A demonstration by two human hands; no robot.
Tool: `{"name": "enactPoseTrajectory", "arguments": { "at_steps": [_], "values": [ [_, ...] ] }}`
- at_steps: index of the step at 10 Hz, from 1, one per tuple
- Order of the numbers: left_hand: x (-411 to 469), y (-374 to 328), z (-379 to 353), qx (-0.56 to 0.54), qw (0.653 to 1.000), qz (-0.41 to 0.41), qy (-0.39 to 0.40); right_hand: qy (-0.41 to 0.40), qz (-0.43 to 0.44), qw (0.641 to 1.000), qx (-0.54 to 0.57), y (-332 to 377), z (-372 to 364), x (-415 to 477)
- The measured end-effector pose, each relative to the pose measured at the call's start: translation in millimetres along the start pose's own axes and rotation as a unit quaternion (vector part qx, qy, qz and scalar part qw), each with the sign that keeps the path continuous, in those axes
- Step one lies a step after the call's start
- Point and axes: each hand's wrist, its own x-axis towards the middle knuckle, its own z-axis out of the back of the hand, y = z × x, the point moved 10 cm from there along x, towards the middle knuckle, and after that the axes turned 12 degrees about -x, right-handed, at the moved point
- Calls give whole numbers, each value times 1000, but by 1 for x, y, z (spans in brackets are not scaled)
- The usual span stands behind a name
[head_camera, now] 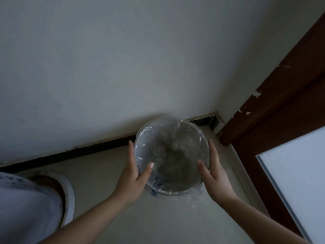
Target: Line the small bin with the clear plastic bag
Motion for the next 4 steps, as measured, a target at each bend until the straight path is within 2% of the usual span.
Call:
{"name": "enactPoseTrajectory", "arguments": {
  "at_steps": [1, 2, 3, 4],
  "values": [
    [5, 7, 0, -27, 999, 19, 15, 9, 2, 999, 37, -1, -5, 3],
    [5, 10, 3, -35, 998, 43, 25, 34, -1, 999, 21, -1, -5, 2],
    [7, -7, 29, 63, 997, 46, -14, 25, -20, 997, -74, 4, 18, 5],
    [1, -81, 50, 253, 959, -100, -77, -20, 49, 970, -236, 49, 54, -1]
  ]
}}
